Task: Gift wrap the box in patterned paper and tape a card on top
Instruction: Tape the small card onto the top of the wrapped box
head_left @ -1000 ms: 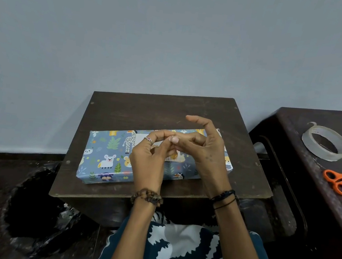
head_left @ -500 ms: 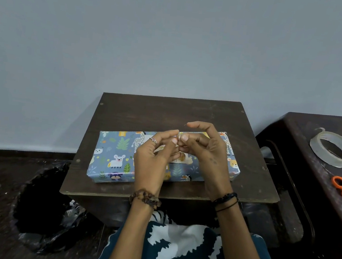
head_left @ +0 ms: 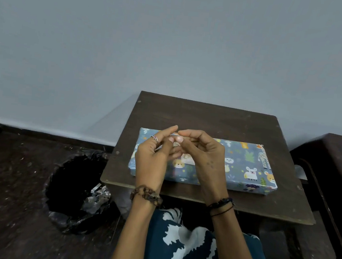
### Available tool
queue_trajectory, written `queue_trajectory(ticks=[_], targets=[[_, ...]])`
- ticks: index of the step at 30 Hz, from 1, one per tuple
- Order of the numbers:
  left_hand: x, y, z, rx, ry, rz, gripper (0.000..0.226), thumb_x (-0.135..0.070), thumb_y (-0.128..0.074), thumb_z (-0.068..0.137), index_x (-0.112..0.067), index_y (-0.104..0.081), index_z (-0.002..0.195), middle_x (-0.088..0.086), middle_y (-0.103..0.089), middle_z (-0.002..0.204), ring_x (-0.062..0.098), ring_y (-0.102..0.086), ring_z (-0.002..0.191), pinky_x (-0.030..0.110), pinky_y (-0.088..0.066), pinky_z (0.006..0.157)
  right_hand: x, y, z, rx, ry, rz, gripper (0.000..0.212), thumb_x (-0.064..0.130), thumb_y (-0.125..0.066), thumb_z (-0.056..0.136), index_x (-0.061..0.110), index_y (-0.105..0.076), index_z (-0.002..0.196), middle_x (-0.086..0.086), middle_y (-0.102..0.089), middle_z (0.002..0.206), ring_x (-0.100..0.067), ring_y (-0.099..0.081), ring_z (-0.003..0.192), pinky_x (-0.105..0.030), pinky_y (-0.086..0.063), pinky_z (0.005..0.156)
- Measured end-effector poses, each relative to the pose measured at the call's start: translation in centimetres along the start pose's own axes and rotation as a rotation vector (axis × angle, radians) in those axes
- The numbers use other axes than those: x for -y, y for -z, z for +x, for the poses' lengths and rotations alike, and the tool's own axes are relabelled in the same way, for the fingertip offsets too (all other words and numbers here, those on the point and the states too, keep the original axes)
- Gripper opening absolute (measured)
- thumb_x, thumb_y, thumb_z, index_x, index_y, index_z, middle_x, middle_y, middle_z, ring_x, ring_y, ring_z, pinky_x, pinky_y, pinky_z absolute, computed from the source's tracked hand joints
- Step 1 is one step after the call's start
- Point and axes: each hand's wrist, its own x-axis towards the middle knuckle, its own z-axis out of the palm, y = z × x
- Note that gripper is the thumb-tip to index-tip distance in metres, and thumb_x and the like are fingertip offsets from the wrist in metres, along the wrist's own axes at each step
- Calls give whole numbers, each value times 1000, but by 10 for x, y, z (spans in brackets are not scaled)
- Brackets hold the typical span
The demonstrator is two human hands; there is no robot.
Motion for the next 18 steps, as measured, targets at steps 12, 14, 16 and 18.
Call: queue_trajectory(ticks=[12,14,16,18], targets=[[-14,144,15,-633,139,-422,20,0,-45,92,-7,-64,96,2,-67,75,6,-67,58,14,-54,56,-38,-156,-19,390,-34,-180,15,5,-58,89,15,-64,99,6,-71,93,-7,-67,90,-24,-52,83],[-4,170,21,-776,164,-511,23,-3,-41,94,-3,-60,108,9,-67,91,11,-67,71,17,-54,63,-51,-183,-21,411,-24,-364,14,6,-62,86,17,-63,94,5,-65,98,-5,-65,84,-20,-52,77],[9,190,30,-922,169,-604,27,-7,-39,96,-1,-57,115,16,-64,107,21,-65,92,20,-52,69,-66,-206,-18,420,-21,-505,11,7,-65,84,16,-62,90,2,-61,93,-8,-63,81,-25,-54,76],[18,200,37,-1019,154,-707,30,-13,-38,97,-2,-55,119,14,-62,109,24,-59,108,22,-51,72,-86,-223,-10,442,-75,-543,11,6,-66,83,14,-59,88,-4,-64,83,-14,-64,79,-34,-56,77]])
